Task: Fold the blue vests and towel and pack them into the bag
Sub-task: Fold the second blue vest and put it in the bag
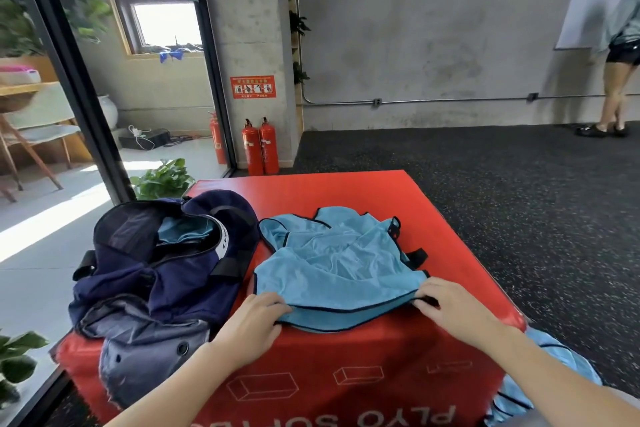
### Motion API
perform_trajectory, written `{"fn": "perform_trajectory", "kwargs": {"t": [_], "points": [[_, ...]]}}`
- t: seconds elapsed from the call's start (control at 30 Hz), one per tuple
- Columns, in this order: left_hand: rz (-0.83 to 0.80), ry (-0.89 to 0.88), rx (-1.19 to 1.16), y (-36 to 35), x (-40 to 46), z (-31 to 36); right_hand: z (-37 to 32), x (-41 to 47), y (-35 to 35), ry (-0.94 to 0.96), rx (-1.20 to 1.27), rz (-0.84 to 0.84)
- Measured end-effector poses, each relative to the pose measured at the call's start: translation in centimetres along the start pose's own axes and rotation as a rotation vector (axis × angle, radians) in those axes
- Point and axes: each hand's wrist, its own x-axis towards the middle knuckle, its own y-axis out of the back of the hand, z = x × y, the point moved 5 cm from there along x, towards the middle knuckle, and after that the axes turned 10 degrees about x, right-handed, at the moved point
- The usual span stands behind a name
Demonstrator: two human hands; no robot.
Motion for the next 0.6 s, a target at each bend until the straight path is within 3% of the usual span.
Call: {"fn": "perform_trajectory", "kwargs": {"t": [0.13, 0.3, 0.6], "points": [[0.093, 0.090, -0.120, 1.5, 0.9, -1.1, 0.2, 0.7, 1.7, -0.057, 0.081, 0.150], [0.185, 0.101, -0.002, 7.0, 4.5, -3.4, -1.6, 3.5, 6.3, -0.014, 0.073, 0.246], [0.464, 0.371, 0.029, 31.6, 14.4, -4.0, -13.0, 9.6, 24.9, 0.086, -0.020, 0.610]]}}
